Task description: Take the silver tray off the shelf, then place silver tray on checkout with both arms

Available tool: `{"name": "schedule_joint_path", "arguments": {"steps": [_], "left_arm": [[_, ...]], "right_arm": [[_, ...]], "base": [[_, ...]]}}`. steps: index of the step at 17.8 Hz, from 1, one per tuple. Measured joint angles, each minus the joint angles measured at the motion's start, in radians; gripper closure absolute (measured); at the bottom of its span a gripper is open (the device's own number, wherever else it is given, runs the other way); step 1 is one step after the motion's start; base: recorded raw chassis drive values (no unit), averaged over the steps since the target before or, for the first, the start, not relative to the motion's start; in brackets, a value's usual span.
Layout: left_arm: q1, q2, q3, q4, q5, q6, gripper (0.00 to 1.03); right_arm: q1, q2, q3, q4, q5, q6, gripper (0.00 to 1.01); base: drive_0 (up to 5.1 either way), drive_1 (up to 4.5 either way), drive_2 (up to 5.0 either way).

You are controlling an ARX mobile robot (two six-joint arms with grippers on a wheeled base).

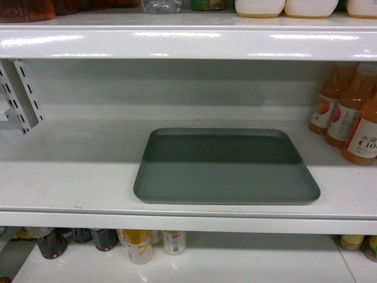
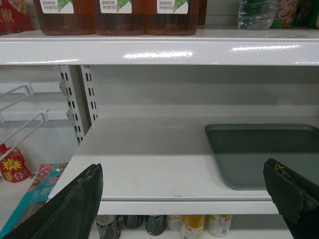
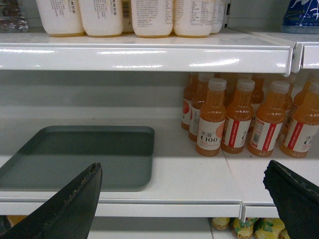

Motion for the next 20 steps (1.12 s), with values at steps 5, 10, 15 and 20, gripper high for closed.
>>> {"name": "schedule_joint_path", "arguments": {"steps": [5, 10, 15, 20], "left_arm": [[0.111, 0.604, 0.18, 0.027, -0.267, -0.132, 0.05], [0.039, 1.357, 0.402, 0.379, -0.041, -0.075, 0.05], [-0.009, 1.543, 0.49, 0.43, -0.04, -0.077, 0.05], [-0.042, 1.642, 0.547, 0.443, -0.04, -0.081, 0.05]], "right_arm": [[0.014, 0.451, 0.144, -0.087, -0.232, -0.063, 0.03], [0.161, 1.093, 0.259, 0.378, -0.102, -0.047, 0.03], [0.166, 1.289, 0.332, 0.494, -0.078, -0.047, 0.03], [0.166, 1.395, 0.371, 0.533, -0.074, -0.048, 0.03]], "base": [[0.0, 0.0, 0.0], [0.0, 0.0, 0.0], [0.0, 0.0, 0.0], [0.0, 0.0, 0.0]]}}
